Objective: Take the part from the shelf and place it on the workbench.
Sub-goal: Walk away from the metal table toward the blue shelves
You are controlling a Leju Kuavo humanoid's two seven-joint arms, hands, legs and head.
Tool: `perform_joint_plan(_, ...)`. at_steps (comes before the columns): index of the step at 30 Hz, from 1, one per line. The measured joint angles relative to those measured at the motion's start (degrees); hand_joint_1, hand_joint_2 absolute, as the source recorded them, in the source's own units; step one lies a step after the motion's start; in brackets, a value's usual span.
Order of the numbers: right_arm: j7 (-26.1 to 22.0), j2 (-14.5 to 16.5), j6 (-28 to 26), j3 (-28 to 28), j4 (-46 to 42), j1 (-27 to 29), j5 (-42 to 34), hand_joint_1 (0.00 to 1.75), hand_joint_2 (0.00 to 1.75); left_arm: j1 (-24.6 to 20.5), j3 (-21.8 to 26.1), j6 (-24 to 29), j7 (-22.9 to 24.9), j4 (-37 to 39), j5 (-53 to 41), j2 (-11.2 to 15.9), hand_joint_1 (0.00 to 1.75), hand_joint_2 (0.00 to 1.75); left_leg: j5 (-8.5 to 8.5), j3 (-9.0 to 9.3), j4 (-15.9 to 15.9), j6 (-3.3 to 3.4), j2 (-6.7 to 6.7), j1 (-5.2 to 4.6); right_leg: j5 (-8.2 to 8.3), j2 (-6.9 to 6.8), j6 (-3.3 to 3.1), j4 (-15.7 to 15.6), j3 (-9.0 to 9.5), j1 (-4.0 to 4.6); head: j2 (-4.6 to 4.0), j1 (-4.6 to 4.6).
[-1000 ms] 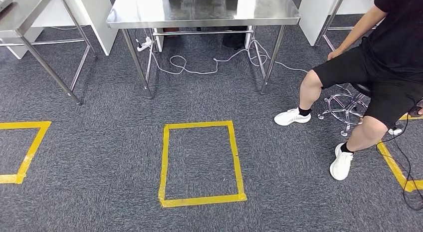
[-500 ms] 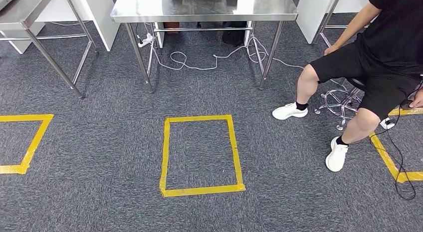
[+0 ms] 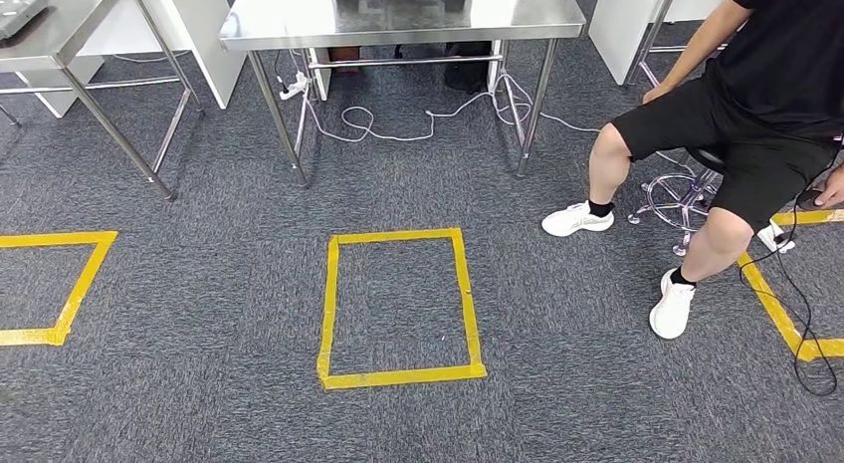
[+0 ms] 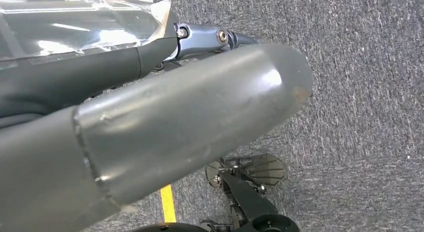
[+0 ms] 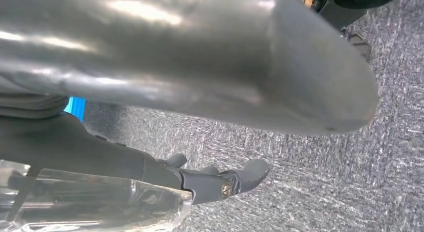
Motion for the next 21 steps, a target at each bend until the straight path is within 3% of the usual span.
perform_joint_plan(3, 0.0, 0.3, 0.0, 0.0, 0.0, 0.0, 0.0, 0.00, 0.00, 0.0, 0.0, 0.1, 0.1, 0.0, 0.0, 0.1, 0.00, 0.00, 0.07, -0.02, -0.2, 0.35, -0.05, -0.21, 0.27, -0.08, 0.45, -0.6, 0.05, -0.05, 0.01, -0.12)
perform_joint_plan(5, 0.0, 0.3, -0.1, 0.0, 0.0, 0.0, 0.0, 0.00, 0.00, 0.0, 0.0, 0.1, 0.1, 0.0, 0.0, 0.0, 0.00, 0.00, 1.05, 0.97, -2.3, 0.37, 0.28, 0.03, -0.03, -0.11, 0.73, -0.5, 0.07, 0.25, 0.00, -0.04)
perform_joint_plan(7, 0.0, 0.1, -0.1, 0.0, 0.0, -0.1, 0.0, 0.00, 0.00, 0.0, 0.0, 0.1, 0.2, 0.1, 0.0, -0.2, 0.00, 0.00, 2.05, 1.75, -4.4, 0.14, 0.95, 0.44, -2.42, -0.14, 0.43, 3.5, -1.91, 0.40, 0.00, 0.18)
perform_joint_plan(9, 0.1, 0.0, -0.1, 0.0, 0.0, -0.1, 0.1, 0.00, 0.00, -0.1, 0.0, 0.1, 0.2, 0.1, 0.0, -0.2, 0.00, 0.00, 2.24, 1.54, -4.6, 0.04, 1.63, 0.47, -5.47, -0.13, 0.41, 10.3, -5.71, 0.20, -0.01, 0.34)
perform_joint_plan(10, 0.1, 0.0, -0.1, 0.0, 0.0, 0.0, 0.2, 0.00, 0.00, -0.1, 0.0, 0.1, 0.2, 0.1, 0.0, -0.2, 0.00, 0.00, 2.25, 1.34, -4.5, -0.08, 1.99, 0.50, -6.07, -0.15, 0.81, 12.6, -6.93, 0.02, -0.01, 0.38)
perform_joint_plan(11, 0.2, -0.1, -0.1, 0.0, 0.0, 0.0, 0.2, 0.00, 0.00, 0.0, 0.0, 0.2, 0.2, 0.1, 0.0, -0.3, 0.00, 0.00, 2.25, 1.14, -4.3, -0.28, 2.36, 0.60, -5.78, -0.21, 1.48, 12.9, -7.17, -0.22, -0.01, 0.38)
perform_joint_plan(13, 0.3, -0.3, -0.1, 0.0, 0.0, 0.1, 0.3, 0.00, 0.00, 0.0, 0.0, 0.2, 0.3, 0.1, 0.0, -0.4, 0.00, 0.00, 2.02, 0.58, -3.4, -1.07, 3.13, 1.03, -2.93, -1.03, 3.32, 7.3, -4.29, -0.79, 0.01, 0.40)
perform_joint_plan(14, 0.3, -0.3, 0.0, 0.0, 0.0, 0.1, 0.3, 0.00, 0.00, 0.0, 0.0, 0.2, 0.3, 0.1, 0.0, -0.3, 0.00, 0.00, 1.76, 0.29, -2.8, -1.64, 3.51, 1.15, -1.53, -2.02, 3.86, 4.2, -2.72, -0.89, 0.01, 0.44)
perform_joint_plan(15, 0.3, -0.3, 0.0, 0.0, 0.0, -0.1, 0.3, 0.00, 0.00, 0.0, 0.0, 0.2, 0.3, 0.1, 0.0, -0.3, 0.00, 0.00, 1.30, 0.00, -1.8, -2.30, 3.94, 1.21, -0.39, -2.90, 3.90, 1.7, -1.70, -0.87, 0.01, 0.62)
perform_joint_plan(16, 0.3, -0.2, 0.0, 0.0, 0.0, -0.2, 0.4, 0.00, 0.00, 0.0, 0.0, 0.2, 0.3, 0.1, 0.0, -0.3, 0.00, 0.00, 0.85, -0.15, -1.1, -2.91, 4.32, 1.21, 0.07, -3.44, 3.29, 0.8, -1.48, -0.72, 0.00, 0.68)
perform_joint_plan(17, 0.3, -0.2, 0.0, 0.0, 0.0, -0.2, 0.4, 0.00, 0.00, 0.0, 0.0, 0.2, 0.3, 0.1, 0.0, -0.2, 0.00, 0.00, 0.48, -0.05, -0.8, -3.47, 4.73, 1.14, 0.02, -3.54, 2.23, 1.3, -2.00, -0.33, -0.01, 0.72)
perform_joint_plan(19, 0.3, -0.4, 0.0, 0.0, 0.0, -0.2, 0.5, 0.00, 0.00, -0.1, 0.0, 0.2, 0.3, 0.2, 0.0, -0.3, 0.00, 0.00, 0.17, 0.33, -0.5, -4.34, 5.55, 1.44, -0.03, -2.50, 0.24, 1.9, -2.58, -0.02, -0.01, 0.51)
perform_joint_plan(21, 0.3, -0.4, 0.1, 0.0, 0.0, -0.2, 0.6, 0.00, 0.00, 0.0, 0.0, 0.2, 0.3, 0.2, 0.0, -0.4, 0.00, 0.00, -1.70, 0.05, 1.0, -4.70, 4.40, 1.88, 0.35, -1.41, -0.93, 2.1, -2.69, -0.07, 0.00, 0.31)
